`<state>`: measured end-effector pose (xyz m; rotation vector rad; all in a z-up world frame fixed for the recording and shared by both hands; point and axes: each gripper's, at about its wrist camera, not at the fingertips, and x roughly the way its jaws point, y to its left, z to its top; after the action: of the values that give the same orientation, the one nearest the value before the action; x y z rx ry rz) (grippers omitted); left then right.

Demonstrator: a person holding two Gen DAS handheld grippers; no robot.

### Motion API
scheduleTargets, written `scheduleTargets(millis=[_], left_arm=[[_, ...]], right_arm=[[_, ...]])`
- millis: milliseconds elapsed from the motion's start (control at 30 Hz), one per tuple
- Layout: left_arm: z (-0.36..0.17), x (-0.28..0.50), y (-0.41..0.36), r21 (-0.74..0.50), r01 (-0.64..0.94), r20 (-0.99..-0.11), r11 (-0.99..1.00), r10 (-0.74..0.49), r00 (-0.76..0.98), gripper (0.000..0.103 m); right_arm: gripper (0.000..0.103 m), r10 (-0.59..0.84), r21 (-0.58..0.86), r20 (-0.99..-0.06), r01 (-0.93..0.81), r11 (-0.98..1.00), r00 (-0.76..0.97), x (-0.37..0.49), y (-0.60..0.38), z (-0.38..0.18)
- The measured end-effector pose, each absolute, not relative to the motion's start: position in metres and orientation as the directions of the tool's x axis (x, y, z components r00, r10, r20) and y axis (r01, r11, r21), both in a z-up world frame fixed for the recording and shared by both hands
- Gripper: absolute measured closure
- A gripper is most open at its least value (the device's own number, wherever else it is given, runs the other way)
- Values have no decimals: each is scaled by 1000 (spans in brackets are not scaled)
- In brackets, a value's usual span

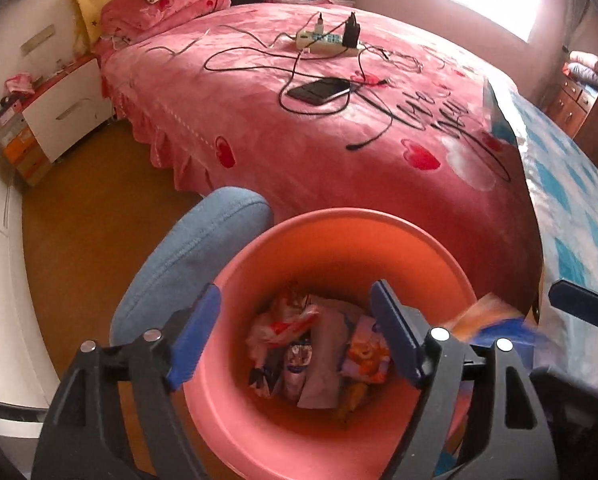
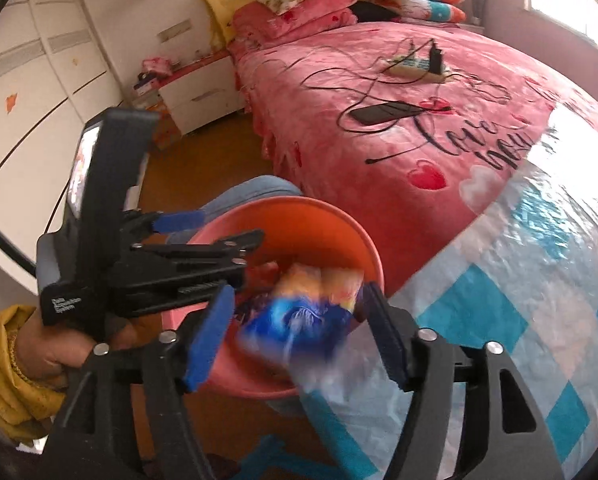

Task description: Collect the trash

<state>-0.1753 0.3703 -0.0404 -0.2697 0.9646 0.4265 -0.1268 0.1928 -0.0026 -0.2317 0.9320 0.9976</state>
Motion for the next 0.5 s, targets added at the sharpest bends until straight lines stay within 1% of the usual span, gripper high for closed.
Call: scheduleTargets(millis=[33, 100, 167, 500], left_arm=[[-39, -175, 371, -41, -469, -834, 882, 228, 502, 21], [-36, -173, 371, -62, -470, -830, 880, 217, 514, 20], [-34, -172, 370, -77, -469, -828, 880, 206, 522, 20], [-15, -159, 348, -137, -422, -801, 896, 151, 580, 19]], right_arm=[[34, 616, 231, -756, -790, 567, 221, -124, 189, -1], [24, 612, 224, -750, -774, 592, 252, -120, 183, 3], [21, 599, 200, -746, -761, 617, 291, -117, 176, 7], [19, 524, 137, -727, -653, 745, 444, -93, 129, 19]])
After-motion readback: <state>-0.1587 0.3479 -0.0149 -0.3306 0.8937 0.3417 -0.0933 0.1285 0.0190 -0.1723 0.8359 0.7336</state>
